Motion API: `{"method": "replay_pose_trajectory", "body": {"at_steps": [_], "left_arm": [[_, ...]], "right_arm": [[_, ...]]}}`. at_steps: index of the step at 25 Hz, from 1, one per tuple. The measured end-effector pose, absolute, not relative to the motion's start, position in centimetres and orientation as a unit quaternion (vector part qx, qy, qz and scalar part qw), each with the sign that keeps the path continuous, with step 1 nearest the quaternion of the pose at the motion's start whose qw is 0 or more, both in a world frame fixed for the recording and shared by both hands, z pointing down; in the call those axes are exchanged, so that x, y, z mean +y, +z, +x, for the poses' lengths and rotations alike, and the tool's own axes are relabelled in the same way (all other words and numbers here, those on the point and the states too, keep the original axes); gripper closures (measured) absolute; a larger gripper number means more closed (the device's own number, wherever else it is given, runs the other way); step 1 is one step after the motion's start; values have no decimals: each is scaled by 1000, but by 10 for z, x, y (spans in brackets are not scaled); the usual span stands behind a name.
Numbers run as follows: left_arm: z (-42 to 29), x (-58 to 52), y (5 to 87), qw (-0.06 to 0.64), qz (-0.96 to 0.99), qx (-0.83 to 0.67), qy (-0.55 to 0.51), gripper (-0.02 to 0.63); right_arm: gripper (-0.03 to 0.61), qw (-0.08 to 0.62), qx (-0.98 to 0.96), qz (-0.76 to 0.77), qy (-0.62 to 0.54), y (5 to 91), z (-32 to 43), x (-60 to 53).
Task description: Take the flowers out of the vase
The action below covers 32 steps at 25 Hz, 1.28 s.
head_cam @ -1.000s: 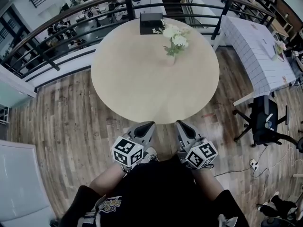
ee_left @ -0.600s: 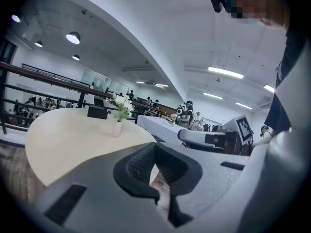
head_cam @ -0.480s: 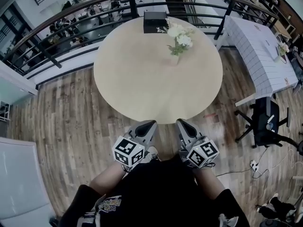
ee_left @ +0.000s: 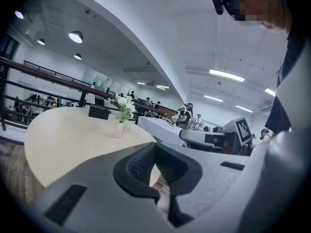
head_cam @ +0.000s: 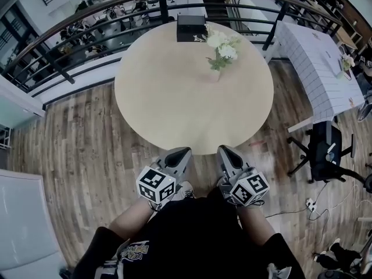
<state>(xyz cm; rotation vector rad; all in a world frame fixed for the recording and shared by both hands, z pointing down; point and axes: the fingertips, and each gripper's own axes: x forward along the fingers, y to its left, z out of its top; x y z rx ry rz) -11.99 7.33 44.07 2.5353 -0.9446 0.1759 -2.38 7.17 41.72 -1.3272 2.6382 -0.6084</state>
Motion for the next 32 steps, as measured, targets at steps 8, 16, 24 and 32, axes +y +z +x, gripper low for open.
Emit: {"method": "replay_pose_trajectory", "body": {"at_steps": [8,16,24,32], "left_arm": [[-109,58,445,212,912,-343,73,606],[-87,21,449,216,902,-367,73,606],[-66,-32,449,211,889,-400,68,606],[-52,-82,464,204,879,-425,72,606]], "right_arm": [[557,70,866,-448,-209,418,-7,52],[557,65,876,-429,-208,421,18,6],[557,50,887,-409,-208,423,42,-56],[556,36,893,-399,-202,434,54,-111]]}}
